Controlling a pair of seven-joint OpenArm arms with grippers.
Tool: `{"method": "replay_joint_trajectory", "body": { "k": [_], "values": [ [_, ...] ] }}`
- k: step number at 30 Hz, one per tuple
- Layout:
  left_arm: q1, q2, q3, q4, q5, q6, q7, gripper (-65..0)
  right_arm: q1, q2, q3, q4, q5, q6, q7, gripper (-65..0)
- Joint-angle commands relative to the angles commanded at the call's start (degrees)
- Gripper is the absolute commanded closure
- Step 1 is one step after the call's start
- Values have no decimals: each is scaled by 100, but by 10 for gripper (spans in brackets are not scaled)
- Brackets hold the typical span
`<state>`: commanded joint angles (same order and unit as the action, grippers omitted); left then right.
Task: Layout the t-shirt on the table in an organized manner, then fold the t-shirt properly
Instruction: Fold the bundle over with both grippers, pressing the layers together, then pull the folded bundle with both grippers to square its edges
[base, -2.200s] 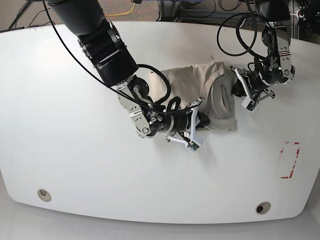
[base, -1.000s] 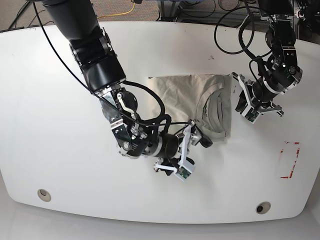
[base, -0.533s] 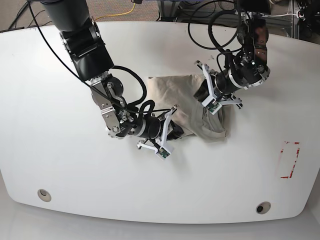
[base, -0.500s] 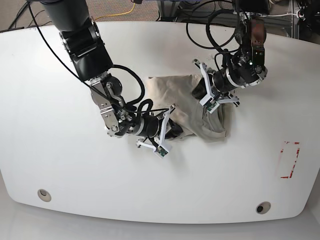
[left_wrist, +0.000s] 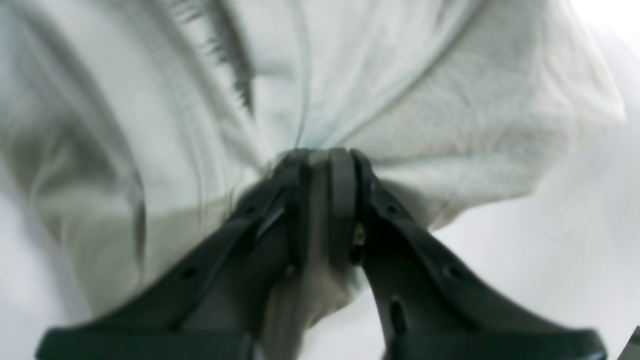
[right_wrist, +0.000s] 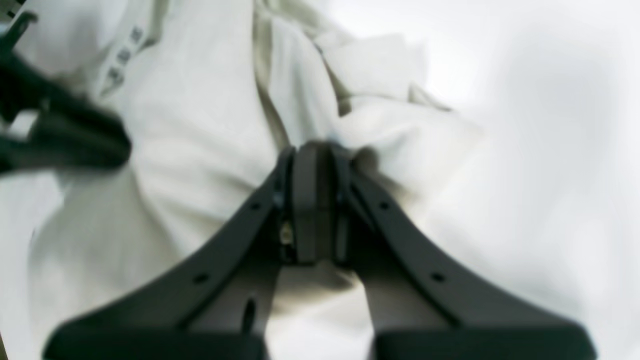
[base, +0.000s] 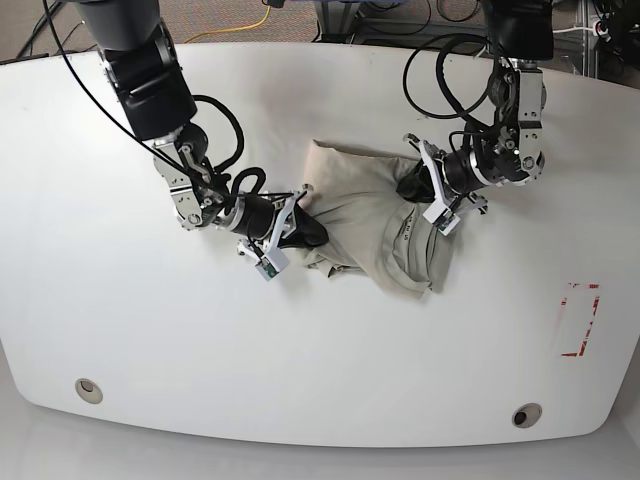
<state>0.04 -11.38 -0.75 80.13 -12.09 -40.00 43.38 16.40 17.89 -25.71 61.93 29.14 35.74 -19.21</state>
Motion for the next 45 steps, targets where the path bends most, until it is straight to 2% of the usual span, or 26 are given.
{"method": "replay_joint_trajectory", "body": {
  "k": [3, 7, 13, 15, 18, 23, 26, 29, 31, 33, 37, 42, 45],
  "values": [
    [-35, -88, 0, -26, 0, 0, 0, -56, -316, 123, 88, 475, 0, -9, -352, -40],
    [-97, -132, 0, 44, -9, 0, 0, -56, -923, 105, 721, 1380, -35, -9, -993, -40],
    [-141, -114, 0, 967, -18, 0, 0, -56, -1240, -62, 1451, 2963, -44, -9, -2338, -40],
    [-123, -88, 0, 1407, -18, 0, 26, -56, -1213, -229, 1635, 3429, -44, -9, -2822, -40],
    [0, 35, 0, 1864, -18, 0, 26, -56, -1020, -422, 1767, 3851, -44, -9, -3209, -40],
    [176, 352, 0, 2163, 0, 0, 26, -56, -633, -554, 1741, 3569, -44, -9, -3226, -40],
    [325, 501, 0, 2180, 0, 0, 26, -56, -299, -888, 1741, 3042, -132, -9, -3226, -40],
    [457, 677, 18, 2163, 0, 0, 26, -56, -53, -1160, 1741, 2593, -475, 35, -3156, -41],
    [598, 870, 18, 2163, 9, 0, 26, -56, 53, -1407, 1741, 2286, -897, 53, -2857, -41],
    [677, 923, 18, 2154, 18, 0, 26, -56, 70, -1582, 1732, 1978, -1240, 88, -2541, -41],
    [826, 923, 18, 1996, 18, 0, 26, -56, 158, -1881, 1732, 1301, -1829, 426, -2092, -41],
    [809, 879, 9, 1415, 18, 0, 26, -56, 9, -2031, 1741, 695, -2409, 426, -1521, -41],
    [774, 730, 18, 853, 0, 0, 0, -56, -290, -2022, 1749, 633, -2523, 426, -1169, -41]
  ]
}}
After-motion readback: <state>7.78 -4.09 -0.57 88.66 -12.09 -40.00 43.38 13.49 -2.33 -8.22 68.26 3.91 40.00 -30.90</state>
